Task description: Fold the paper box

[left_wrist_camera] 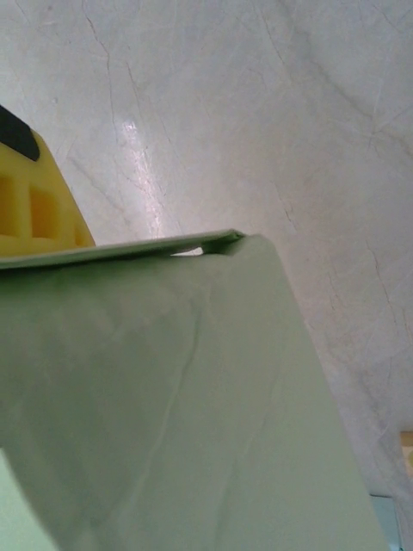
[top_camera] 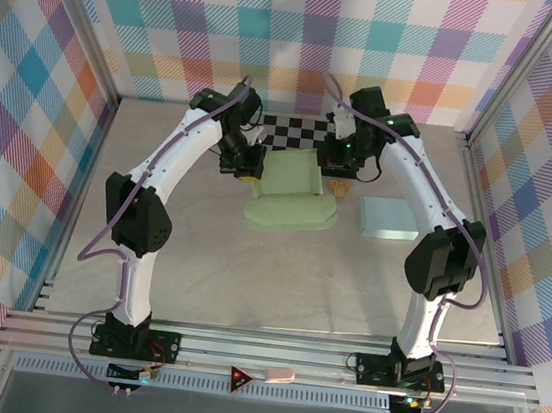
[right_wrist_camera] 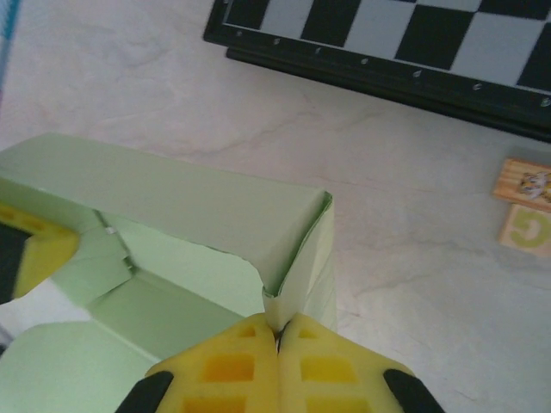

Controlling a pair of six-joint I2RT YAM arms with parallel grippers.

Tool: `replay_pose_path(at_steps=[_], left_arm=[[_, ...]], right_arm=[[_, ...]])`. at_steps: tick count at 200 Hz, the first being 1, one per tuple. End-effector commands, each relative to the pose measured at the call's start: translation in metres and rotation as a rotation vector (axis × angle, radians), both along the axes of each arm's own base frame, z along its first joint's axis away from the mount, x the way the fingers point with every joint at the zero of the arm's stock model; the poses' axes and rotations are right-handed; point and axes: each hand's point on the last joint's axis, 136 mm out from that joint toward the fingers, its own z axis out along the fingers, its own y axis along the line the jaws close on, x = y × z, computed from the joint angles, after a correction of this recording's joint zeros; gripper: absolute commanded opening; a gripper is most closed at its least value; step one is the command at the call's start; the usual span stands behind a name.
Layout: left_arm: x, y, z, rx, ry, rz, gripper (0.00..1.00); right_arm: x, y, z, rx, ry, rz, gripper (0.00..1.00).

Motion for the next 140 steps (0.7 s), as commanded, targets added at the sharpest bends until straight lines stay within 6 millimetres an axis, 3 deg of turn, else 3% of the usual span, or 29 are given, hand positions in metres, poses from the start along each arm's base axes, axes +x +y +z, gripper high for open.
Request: replay_pose_path(at_steps=[1,65,102,140], left_arm=[[0.000,-0.015,0.014,-0.064,-0.024,-0.036,0.00],[0.001,-0.015,0.014,-0.066,-0.025,-0.033,0.00],[0.002,-0.016,0.014,-0.071,-0.027,-0.030,0.00],[0.002,-0.015,0.015,-0.080,-0.022,-0.019,0.00]], right_arm=[[0.004,0.000,-0.009,-0.150,-0.035,-0.076,0.00],[0.000,-0.016,-0.008,-0.483,-0.165,-0.274,0.00],[-0.002,-0.006,-0.002,-0.492,-0.221,-0.265,0.00],[-0.008,0.013,0.008,-0.344,-0.186,-0.180,0.00]])
